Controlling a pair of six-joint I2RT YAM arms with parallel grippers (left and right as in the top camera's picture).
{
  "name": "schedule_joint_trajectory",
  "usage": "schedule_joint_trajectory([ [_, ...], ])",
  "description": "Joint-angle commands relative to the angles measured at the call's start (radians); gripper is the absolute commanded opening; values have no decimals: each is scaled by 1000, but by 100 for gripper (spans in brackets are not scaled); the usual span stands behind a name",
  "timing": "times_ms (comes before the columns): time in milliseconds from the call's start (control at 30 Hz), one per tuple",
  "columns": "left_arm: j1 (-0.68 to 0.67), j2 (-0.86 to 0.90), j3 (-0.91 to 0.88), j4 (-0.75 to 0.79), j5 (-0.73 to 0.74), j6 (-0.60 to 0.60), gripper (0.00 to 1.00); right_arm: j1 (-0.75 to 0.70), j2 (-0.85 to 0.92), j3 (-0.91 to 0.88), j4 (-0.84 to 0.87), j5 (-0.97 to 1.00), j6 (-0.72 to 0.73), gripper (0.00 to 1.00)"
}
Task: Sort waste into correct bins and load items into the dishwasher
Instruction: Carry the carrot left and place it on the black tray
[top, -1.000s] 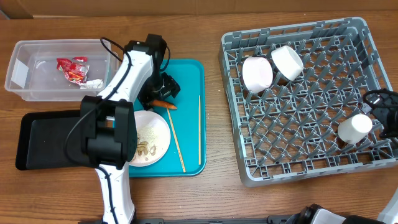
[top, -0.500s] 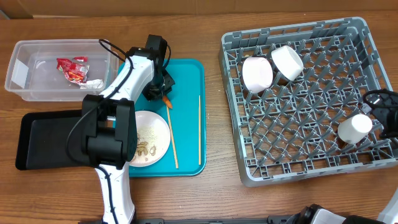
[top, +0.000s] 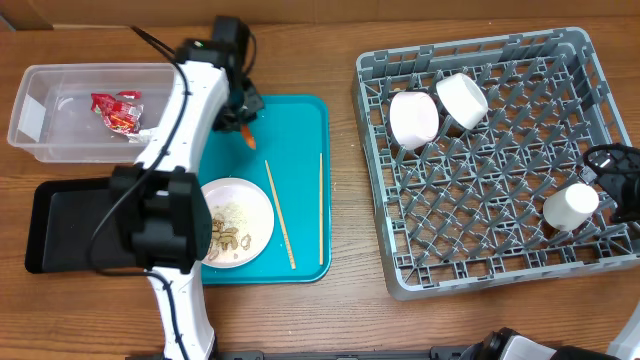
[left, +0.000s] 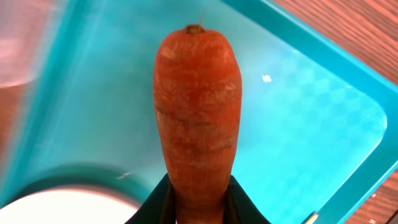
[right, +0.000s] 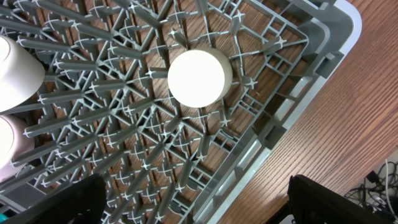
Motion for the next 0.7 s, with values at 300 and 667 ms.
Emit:
schedule_joint_trajectory([
  [300, 138, -150, 52, -409, -153, -26, 4, -2, -17, 7, 3, 0, -7, 96],
  [667, 294, -419, -288, -304, -258, -78, 4, -2, -17, 7, 4, 0, -6, 96],
])
